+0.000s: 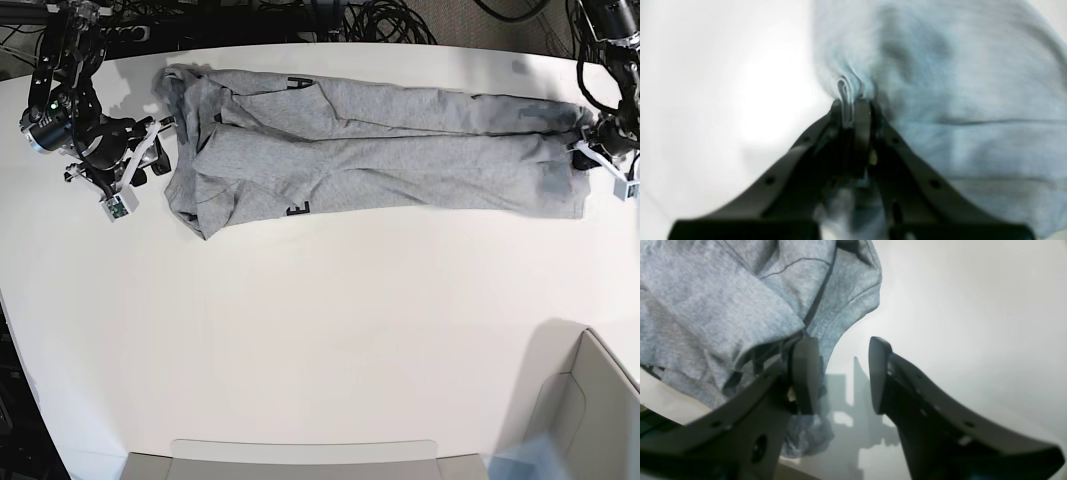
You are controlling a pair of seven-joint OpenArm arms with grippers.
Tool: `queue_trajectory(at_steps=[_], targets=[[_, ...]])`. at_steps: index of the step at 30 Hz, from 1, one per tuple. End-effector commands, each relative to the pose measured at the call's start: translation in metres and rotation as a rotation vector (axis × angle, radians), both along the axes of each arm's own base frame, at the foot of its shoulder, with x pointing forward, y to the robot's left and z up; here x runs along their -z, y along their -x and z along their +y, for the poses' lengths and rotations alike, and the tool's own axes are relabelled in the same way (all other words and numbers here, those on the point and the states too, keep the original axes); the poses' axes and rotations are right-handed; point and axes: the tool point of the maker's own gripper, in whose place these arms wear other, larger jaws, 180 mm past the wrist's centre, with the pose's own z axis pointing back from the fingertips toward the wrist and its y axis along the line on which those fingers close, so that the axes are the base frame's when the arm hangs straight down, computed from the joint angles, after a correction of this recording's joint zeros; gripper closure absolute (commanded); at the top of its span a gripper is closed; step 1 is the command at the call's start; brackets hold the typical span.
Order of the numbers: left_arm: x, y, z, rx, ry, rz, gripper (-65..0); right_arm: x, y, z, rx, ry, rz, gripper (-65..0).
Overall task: Fold the T-shirt properly
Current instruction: 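Release the strip end with the left gripper and move it inward along the shirt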
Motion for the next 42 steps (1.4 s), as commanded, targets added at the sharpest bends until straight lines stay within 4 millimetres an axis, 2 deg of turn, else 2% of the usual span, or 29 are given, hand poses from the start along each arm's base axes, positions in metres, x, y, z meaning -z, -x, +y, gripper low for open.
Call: queue_trajectory(at_steps=[1,8,11,14,22,27,35,42], targets=[[-0.028,-0.02,0.006,0.03,-0.045,-0.079,0.0,-0.006,-0.001,-0.002,-0.012,0.012,-0.023,-24.7],[-0.07,-0.003,0.011,0.001,-0.106,-0.117,0.0,-0.003,0.003,-0.002,-0.012,0.012,-0.012,-24.7],[-0.084,0.0,-0.001,0.026,-0.128,-0.127,0.0,-0.003,0.003,-0.001,-0.012,0.009,-0.012,-24.7],[-0.092,0.004,-0.029,0.088,-0.147,-0.141,0.0,-0.004,0.001,-0.001,-0.011,0.007,-0.017,-24.7],[-0.079,0.01,-0.114,0.215,-0.053,-0.168,0.0,-0.003,0.001,0.003,-0.006,-0.008,-0.018,-24.7],[-0.073,0.013,-0.156,0.266,0.018,-0.183,0.0,-0.003,0.001,0.004,-0.006,-0.011,-0.018,-24.7],[-0.06,0.013,-0.213,0.328,0.144,-0.182,0.0,-0.002,0.002,0.007,-0.003,-0.018,-0.016,-24.7],[-0.052,0.011,-0.241,0.26,0.247,-0.16,0.0,-0.001,0.003,0.009,-0.005,-0.022,-0.012,-24.7]])
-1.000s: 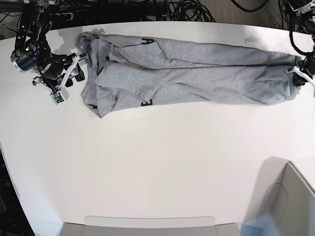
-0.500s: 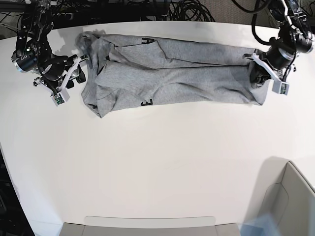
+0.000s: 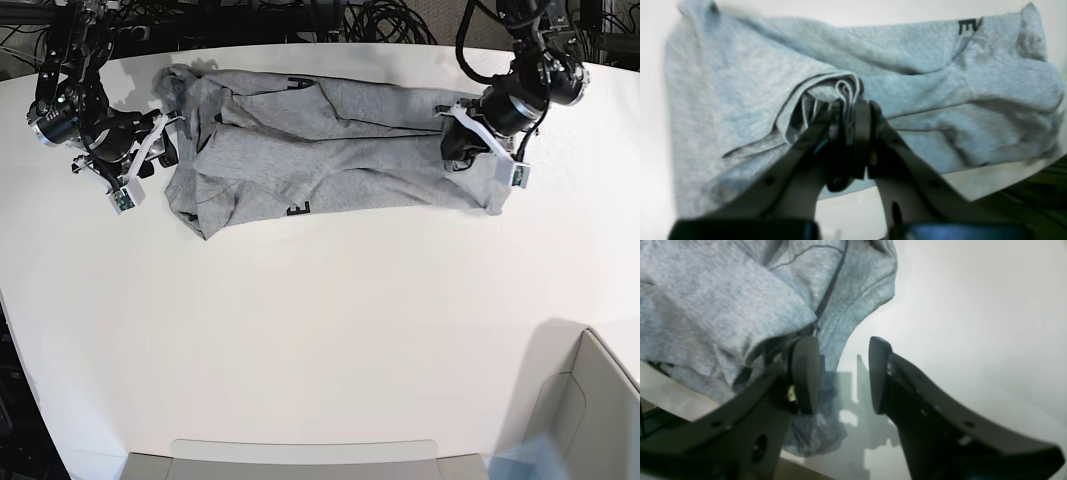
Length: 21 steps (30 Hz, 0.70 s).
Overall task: Fold the T-shirt properly
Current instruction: 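Release the strip end with the left gripper and move it inward along the shirt, then grasp the shirt strip midway with the left gripper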
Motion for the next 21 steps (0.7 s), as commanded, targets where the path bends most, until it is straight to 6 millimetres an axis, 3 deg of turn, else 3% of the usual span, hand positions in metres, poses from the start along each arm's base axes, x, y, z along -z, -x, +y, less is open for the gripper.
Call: queue_trajectory(at_steps=[1,10,15,21], targets=[[-0.011,-0.009,-0.005,0.01,0.018,-0.05,0.0,-0.008,-0.005,0.0,-0.016,0.003,-0.033,-24.7],[0.002,-0.008,-0.029,0.059,-0.041,-0.032,0.0,-0.007,-0.003,0.0,-0.015,0.005,-0.025,-24.7],[0.009,-0.004,-0.055,0.133,-0.059,-0.016,0.0,-0.007,-0.003,0.0,-0.015,0.003,-0.025,-24.7],[0.007,-0.008,-0.063,0.135,-0.06,-0.049,0.0,-0.005,-0.003,0.004,-0.006,-0.015,-0.024,-24.7]])
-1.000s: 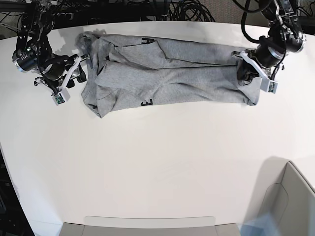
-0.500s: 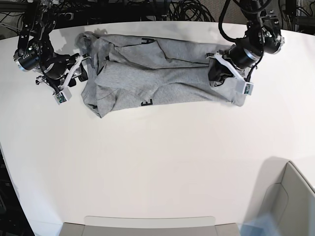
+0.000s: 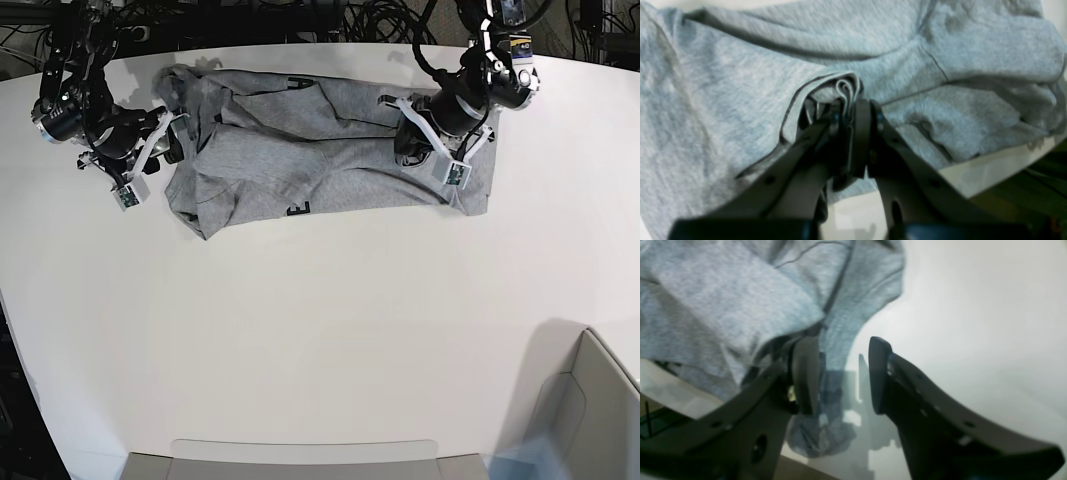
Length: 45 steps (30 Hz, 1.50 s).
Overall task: Fold the T-shirt properly
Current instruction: 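Grasp the shirt strip midway with the left gripper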
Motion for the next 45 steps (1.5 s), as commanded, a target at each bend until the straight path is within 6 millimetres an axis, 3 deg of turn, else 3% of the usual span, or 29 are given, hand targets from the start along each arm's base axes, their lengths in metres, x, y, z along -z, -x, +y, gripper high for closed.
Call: queue_trajectory(at_steps=[1,8,13,16,18,21,25,30,34,38,45], targets=[[-0.007,-0.004,-0.005,-0.001,0.015,-0.029,0.0,-0.008,-0.006,-0.001,-0.011,0.004,-0.035,-24.7],[-0.004,-0.002,-0.026,0.026,0.051,-0.019,0.0,-0.008,-0.006,0.001,-0.012,-0.002,-0.037,-24.7],[0.012,0.004,-0.027,0.02,0.061,0.031,0.0,-0.009,-0.007,-0.001,-0.012,0.002,-0.039,-24.7],[0.011,0.003,-0.026,0.018,0.06,0.027,-14.3,-0.009,-0.007,-0.002,-0.012,0.006,-0.04,-24.7],[0.01,0.003,-0.025,0.015,0.062,0.027,-18.8,-0.009,-0.007,-0.002,-0.012,0.006,-0.04,-24.7],[0.006,0.0,-0.03,0.018,0.095,0.016,-17.8,-0.009,-0.008,-0.002,-0.012,0.006,-0.041,-24.7],[-0.021,-0.01,-0.042,0.004,0.256,-0.039,-11.3,-0.01,-0.008,-0.002,-0.012,0.006,-0.043,-24.7],[-0.041,-0.016,-0.019,-0.095,0.36,-0.092,-0.1,-0.01,-0.008,-0.003,-0.011,0.008,-0.042,-24.7],[-0.033,-0.012,0.029,-0.229,0.308,-0.088,0.0,-0.01,-0.008,-0.003,-0.012,0.009,-0.043,-24.7],[-0.022,-0.008,0.058,-0.253,0.243,-0.056,0.0,-0.01,-0.009,-0.002,-0.012,0.006,-0.044,-24.7],[0.005,0.003,0.028,-0.097,0.108,0.029,0.0,-0.01,-0.009,-0.001,-0.013,0.004,-0.044,-24.7]])
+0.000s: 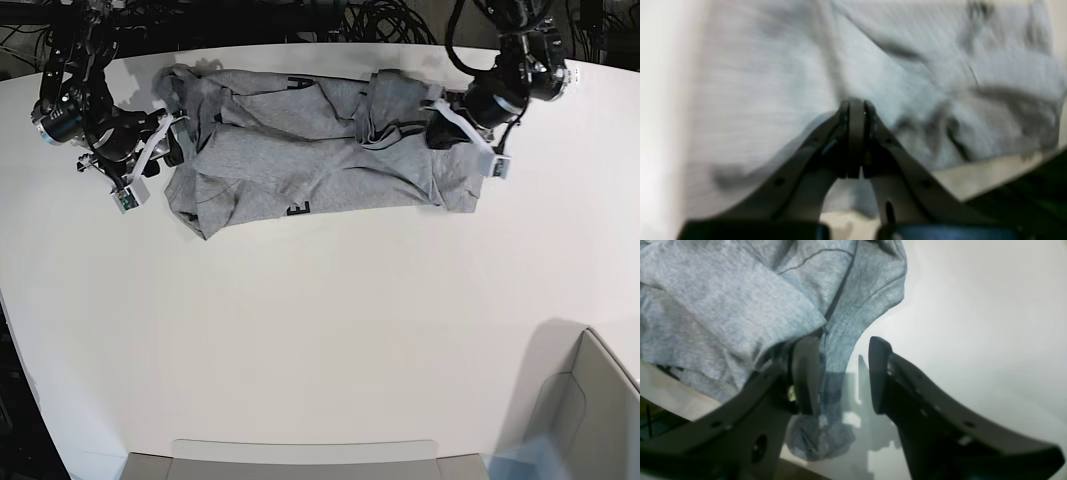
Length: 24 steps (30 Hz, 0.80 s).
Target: Fold the T-shirt properly
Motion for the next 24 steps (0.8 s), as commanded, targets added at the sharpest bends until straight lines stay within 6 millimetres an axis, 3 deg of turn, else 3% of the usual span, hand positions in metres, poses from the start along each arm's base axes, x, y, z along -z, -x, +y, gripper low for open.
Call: queue_trajectory(at_steps=[1,5,12,18,21,24], targets=[[-0.005,-0.003,-0.004,0.021,-0.011,-0.026,0.0,-0.008,-0.006,-0.002,-0.012,0.005,-0.035,-24.7],[0.0,0.0,-0.017,0.075,-0.04,-0.016,0.0,-0.009,-0.006,-0.002,-0.012,0.006,-0.035,-24.7],[0.0,-0.008,-0.02,0.08,-0.04,-0.028,0.0,-0.011,-0.007,-0.008,-0.014,0.026,-0.039,-24.7],[0.019,-0.061,-0.062,0.106,0.076,-0.001,0.0,-0.012,-0.009,-0.007,-0.014,0.02,-0.045,-24.7],[-0.003,-0.097,-0.084,0.106,0.132,-0.069,0.0,-0.014,-0.01,-0.007,-0.016,0.022,-0.051,-24.7],[-0.018,-0.112,-0.093,0.105,0.157,-0.111,0.0,-0.017,-0.014,-0.007,-0.017,0.022,-0.065,-24.7]])
